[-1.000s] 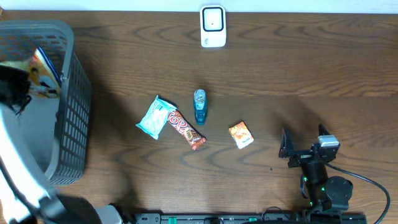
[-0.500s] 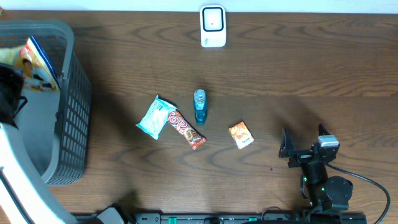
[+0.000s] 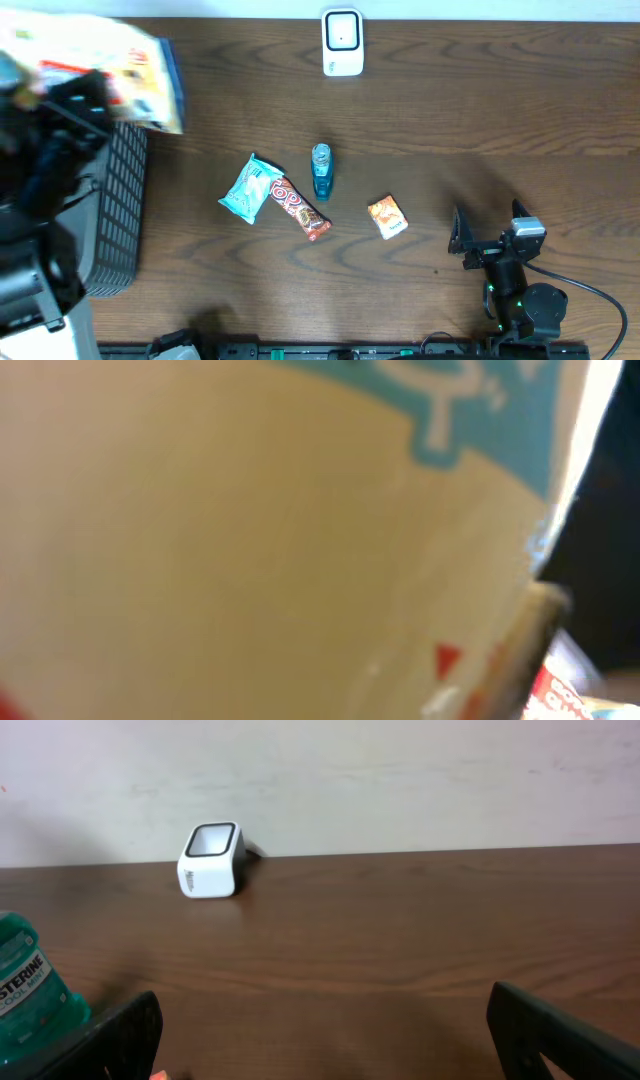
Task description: Scan the item barcode
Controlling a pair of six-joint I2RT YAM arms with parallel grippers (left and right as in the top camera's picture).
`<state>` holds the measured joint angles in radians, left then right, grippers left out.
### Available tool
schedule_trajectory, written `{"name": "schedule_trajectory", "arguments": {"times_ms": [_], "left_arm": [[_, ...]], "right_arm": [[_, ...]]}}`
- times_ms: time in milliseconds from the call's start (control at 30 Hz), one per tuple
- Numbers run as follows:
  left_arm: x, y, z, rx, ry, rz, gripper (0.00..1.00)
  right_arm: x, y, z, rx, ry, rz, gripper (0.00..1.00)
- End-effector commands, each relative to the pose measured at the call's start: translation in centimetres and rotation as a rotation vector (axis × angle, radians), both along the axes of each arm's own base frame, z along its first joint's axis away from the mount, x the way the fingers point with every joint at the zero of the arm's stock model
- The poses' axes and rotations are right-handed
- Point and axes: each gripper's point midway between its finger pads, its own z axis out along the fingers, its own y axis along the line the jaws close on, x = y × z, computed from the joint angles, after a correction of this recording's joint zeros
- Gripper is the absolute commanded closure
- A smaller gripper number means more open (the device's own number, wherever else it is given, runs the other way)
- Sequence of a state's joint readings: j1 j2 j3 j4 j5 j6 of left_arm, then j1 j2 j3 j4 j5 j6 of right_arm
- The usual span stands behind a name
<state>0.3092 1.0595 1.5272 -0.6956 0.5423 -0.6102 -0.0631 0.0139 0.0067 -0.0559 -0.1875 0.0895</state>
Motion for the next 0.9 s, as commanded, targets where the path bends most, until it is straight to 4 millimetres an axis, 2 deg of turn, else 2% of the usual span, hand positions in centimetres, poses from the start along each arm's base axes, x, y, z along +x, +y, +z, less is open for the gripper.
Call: {"name": "schedule_trajectory", "arguments": {"times_ms": [0,433,567,867], "left_arm": [[0.4,-3.0,0.4,0.073,-0.022,-0.097,0.93],[2.2,-10.0,-2.2,0.255,0.027,-0.192,0.93],[2.5,-12.7,-3.3,0.331,0.034,-0.265,0.93],[3.4,-18.9,-7.4,0.494,0.085,-0.433,0.93]], "right_arm": [[0.0,0.2,-0.1,-0.008,0.003,0.01,0.01],[0.0,0.2,-0.1,-0.008,0.003,0.01,0.01],[0.0,0.2,-0.1,-0.008,0.003,0.01,0.01],[0.0,0.2,-0.1,-0.008,0.003,0.01,0.01]]}}
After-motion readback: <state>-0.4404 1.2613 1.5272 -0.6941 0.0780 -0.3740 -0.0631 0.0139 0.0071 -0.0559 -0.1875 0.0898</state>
